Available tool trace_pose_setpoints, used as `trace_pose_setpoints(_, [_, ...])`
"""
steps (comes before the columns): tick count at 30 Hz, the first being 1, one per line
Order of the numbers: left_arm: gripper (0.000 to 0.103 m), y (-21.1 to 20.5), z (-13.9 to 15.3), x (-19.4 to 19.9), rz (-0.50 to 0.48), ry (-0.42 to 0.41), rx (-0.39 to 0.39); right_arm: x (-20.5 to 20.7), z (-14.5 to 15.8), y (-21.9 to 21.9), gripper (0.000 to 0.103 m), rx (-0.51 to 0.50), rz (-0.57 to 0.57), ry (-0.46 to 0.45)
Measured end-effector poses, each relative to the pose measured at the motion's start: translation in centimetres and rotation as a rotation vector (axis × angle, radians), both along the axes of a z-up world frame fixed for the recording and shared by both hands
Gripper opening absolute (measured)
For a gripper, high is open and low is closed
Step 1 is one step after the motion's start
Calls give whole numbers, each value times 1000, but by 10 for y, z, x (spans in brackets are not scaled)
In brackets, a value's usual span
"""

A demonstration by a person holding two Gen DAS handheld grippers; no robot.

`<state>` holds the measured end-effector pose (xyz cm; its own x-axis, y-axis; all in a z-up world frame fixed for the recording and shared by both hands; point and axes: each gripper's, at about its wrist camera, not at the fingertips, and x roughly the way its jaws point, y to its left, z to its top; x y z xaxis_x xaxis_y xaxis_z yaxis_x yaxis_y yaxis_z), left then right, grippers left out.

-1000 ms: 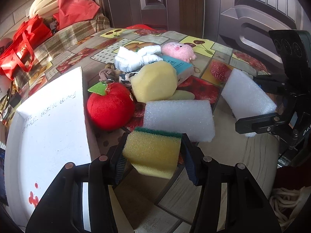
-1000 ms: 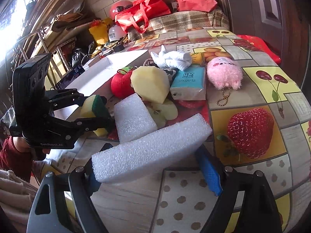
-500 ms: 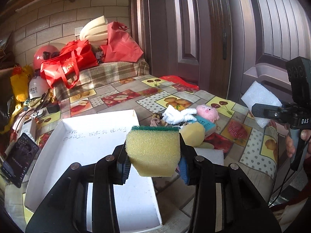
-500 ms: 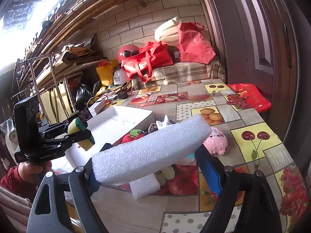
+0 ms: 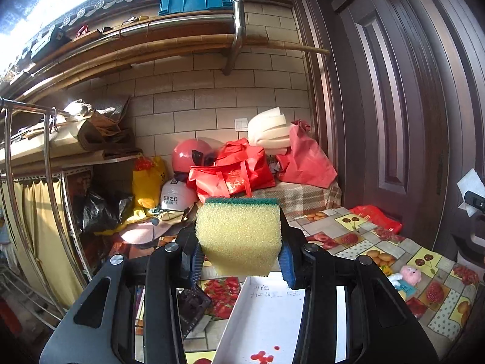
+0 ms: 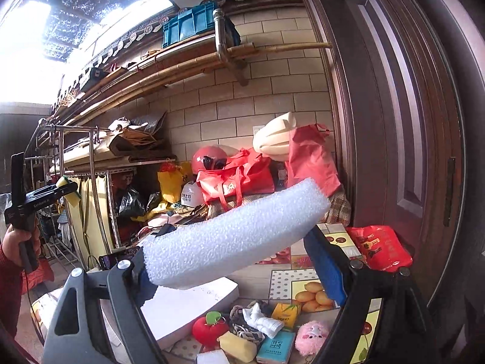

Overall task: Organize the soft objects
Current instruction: 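Carry the sponge and foam strip over the white tray with both grippers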

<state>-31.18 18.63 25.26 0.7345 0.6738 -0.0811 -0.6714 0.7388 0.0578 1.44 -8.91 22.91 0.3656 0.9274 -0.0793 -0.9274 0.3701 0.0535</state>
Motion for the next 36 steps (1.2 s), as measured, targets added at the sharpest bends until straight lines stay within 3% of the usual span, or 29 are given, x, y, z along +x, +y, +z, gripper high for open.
trace_pose_setpoints(6, [40,-15,58,-32,11,-83,106,-20,45,12,85,131,45,-86])
trace_pose_setpoints(9, [40,-22,63,-34,-1,-93,127,-31,52,23,86,163,84,-95])
trace_pose_setpoints(13, [40,-17,49,-24,-25,-79,89,-41,48,42,86,166,148,-63])
trace_pose_setpoints(22, [40,18,-18,11,-25,-65,-134,-49,16,86,86,86,234,44])
trace_pose_setpoints(26, [40,32,-70,53,-25,5,-233,-46,-21,113,86,9,223,84])
trace_pose_setpoints(30, [40,51,-122,102,-25,94,-351,-32,-63,149,86,-106,222,192])
trace_pose_setpoints(36, [40,55,-176,137,14,183,-408,-21,-117,183,86,-262,195,265])
